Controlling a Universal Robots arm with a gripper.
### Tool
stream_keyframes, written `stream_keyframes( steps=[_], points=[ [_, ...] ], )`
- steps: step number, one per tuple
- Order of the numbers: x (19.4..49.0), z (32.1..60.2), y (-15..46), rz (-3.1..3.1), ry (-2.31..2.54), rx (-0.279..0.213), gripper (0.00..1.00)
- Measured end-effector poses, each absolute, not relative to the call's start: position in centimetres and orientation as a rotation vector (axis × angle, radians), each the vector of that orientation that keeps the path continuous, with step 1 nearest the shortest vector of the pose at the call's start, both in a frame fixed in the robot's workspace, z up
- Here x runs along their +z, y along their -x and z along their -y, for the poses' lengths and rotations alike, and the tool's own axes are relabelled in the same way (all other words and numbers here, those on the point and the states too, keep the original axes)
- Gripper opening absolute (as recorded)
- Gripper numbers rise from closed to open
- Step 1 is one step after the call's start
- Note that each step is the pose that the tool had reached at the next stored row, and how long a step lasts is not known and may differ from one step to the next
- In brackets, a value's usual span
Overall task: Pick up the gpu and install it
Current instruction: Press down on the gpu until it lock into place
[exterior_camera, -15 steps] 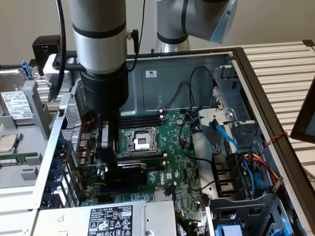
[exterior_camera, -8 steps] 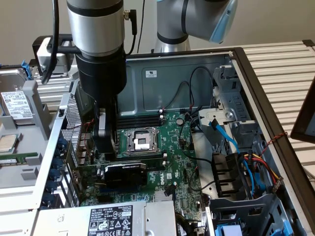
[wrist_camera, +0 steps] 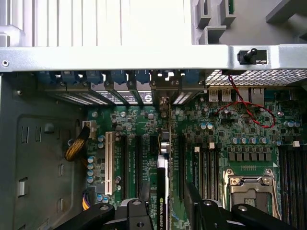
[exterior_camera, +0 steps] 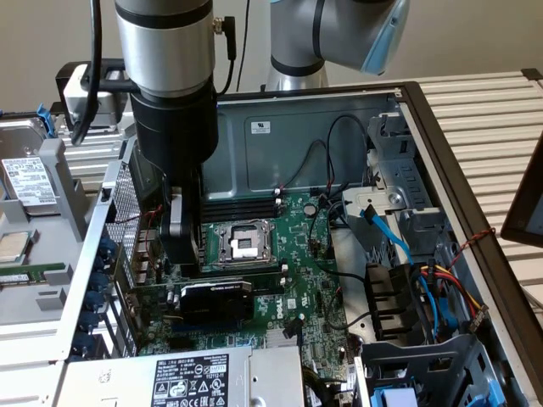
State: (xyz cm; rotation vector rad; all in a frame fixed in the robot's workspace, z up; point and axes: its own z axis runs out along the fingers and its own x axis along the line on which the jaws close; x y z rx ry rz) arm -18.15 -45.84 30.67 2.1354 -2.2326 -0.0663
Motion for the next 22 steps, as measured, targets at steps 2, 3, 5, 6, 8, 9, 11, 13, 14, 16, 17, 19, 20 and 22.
stream_keyframes(
  steps=[2, 3, 5, 6, 8, 9, 11, 13, 14, 16, 17, 19, 20, 22],
  points=[
    [30.7, 45.8, 18.1, 2.233, -2.135, -0.066, 0.41],
    [30.7, 45.8, 18.1, 2.233, -2.135, -0.066, 0.41],
    [30.7, 45.8, 18.1, 2.233, -2.135, -0.066, 0.39],
    [30.7, 45.8, 18.1, 2.233, -2.135, -0.066, 0.33],
    [30.7, 45.8, 18.2, 2.233, -2.135, -0.066, 0.26],
    [30.7, 45.8, 18.2, 2.233, -2.135, -0.066, 0.2],
    [30.7, 45.8, 18.4, 2.233, -2.135, -0.066, 0.15],
    [30.5, 45.8, 18.6, 2.233, -2.135, -0.066, 0.11],
    [30.3, 45.7, 18.7, 2.233, -2.135, -0.066, 0.11],
    [29.9, 45.7, 18.9, 2.233, -2.135, -0.066, 0.11],
    [29.8, 45.6, 19.0, 2.233, -2.136, -0.066, 0.11],
    [29.4, 45.6, 19.3, 2.233, -2.135, -0.066, 0.11],
    [29.2, 45.5, 19.5, 2.233, -2.136, -0.065, 0.11],
    [28.9, 45.5, 19.8, 2.236, -2.136, -0.063, 0.11]
  ],
)
